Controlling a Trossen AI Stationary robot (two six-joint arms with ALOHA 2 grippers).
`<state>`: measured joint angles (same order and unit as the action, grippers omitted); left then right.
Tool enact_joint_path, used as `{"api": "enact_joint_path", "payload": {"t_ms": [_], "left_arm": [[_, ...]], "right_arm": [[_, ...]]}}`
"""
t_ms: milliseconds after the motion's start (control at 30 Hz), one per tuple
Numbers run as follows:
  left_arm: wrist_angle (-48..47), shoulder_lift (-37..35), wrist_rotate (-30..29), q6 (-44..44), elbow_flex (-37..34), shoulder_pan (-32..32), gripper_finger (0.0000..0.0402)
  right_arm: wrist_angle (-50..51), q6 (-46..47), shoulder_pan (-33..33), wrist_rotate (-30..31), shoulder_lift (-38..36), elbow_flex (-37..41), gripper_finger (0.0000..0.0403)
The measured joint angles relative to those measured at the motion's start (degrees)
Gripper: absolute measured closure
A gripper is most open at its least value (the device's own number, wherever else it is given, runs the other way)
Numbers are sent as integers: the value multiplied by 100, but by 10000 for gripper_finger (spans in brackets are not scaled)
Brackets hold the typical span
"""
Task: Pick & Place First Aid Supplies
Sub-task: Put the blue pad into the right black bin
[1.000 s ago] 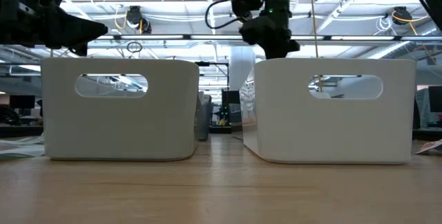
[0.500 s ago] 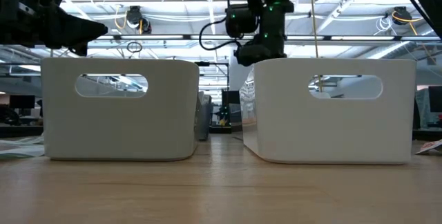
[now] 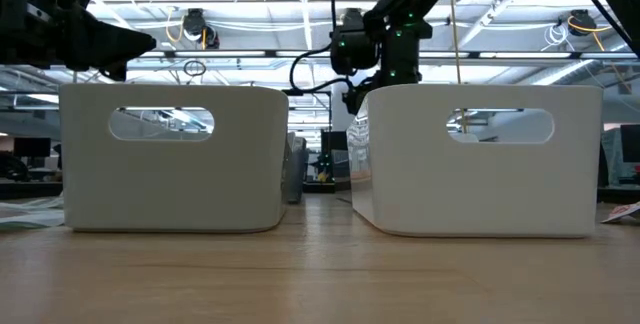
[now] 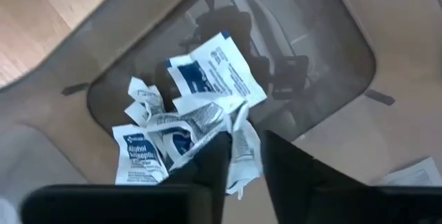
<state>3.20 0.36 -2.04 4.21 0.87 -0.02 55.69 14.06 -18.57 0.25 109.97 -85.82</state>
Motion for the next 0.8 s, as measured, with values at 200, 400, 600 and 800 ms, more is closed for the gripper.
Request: {"api": "enact_joint_path", "payload": {"t_ms": [200,400,600,800], "left_arm": [[0,-1,0,0,-1,0,355],[0,0,0,0,-1,-1,355],[0,-2,0,0,-1,1,355],[0,-1,1,0,0,0,355]], "right_arm": [[25,-68,-2,-39,0,0,241],[0,-470,-2,-44,0,0,205],[37,-1081,-4,-146,0,-7,193],[49,-668,-8,-286,0,-187,201]]}}
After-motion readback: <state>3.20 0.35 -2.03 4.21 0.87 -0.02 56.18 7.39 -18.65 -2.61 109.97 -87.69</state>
